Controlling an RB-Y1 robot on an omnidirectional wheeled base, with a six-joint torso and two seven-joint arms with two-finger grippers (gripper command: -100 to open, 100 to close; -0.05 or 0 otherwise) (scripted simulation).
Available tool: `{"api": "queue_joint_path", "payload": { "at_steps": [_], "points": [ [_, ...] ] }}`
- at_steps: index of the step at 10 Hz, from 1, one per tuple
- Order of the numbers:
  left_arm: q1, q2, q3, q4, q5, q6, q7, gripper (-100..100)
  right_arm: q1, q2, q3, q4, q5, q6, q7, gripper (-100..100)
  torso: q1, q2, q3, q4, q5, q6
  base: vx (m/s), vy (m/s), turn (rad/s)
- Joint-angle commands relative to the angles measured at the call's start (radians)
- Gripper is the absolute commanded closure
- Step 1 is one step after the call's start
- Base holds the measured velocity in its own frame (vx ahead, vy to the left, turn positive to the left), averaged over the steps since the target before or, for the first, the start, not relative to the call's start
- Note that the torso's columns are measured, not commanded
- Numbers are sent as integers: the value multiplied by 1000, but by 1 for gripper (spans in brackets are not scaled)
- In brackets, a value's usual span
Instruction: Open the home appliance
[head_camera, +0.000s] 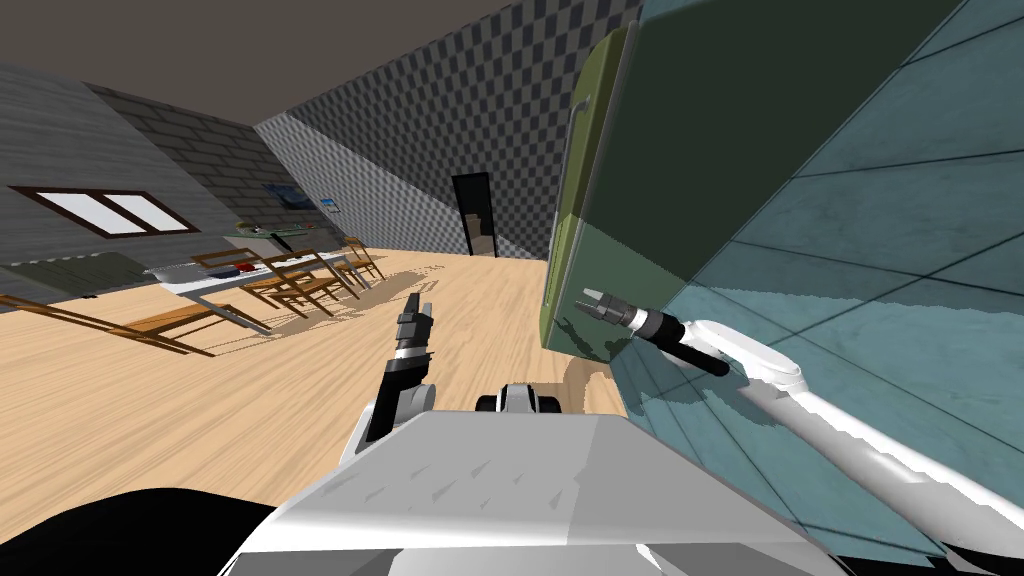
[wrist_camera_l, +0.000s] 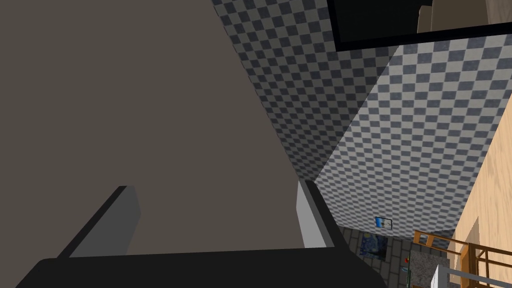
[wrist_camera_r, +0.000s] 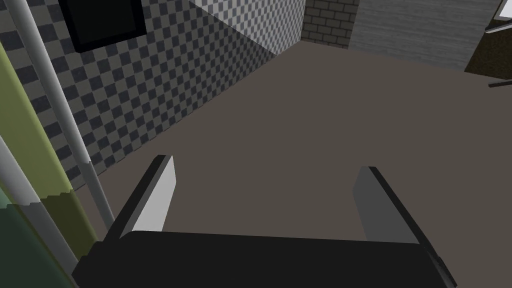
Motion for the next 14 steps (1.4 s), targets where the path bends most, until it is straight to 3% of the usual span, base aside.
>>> {"api": "queue_joint_path", "payload": {
  "at_steps": [1,3,6,11,14],
  "points": [
    [0,0,0,0,0,0,0,0,-23,-71,-13,25,47,-7,-15,-100,-1,1,0,0,0,0,52,34,28],
    [0,0,0,0,0,0,0,0,-23,-113,-13,25,47,-7,-15,-100,0,0,0,0,0,0,36,18,8],
    [0,0,0,0,0,0,0,0,-69,-214,-35,81,128,-18,-39,-100,0,0,0,0,0,0,50,24,29],
    [0,0,0,0,0,0,0,0,-91,-340,-48,109,168,-21,-51,-100,0,0,0,0,0,0,48,19,12],
    [0,0,0,0,0,0,0,0,-132,-441,-81,167,244,-25,-74,-100,0,0,0,0,0,0,63,13,37]
  ]
}}
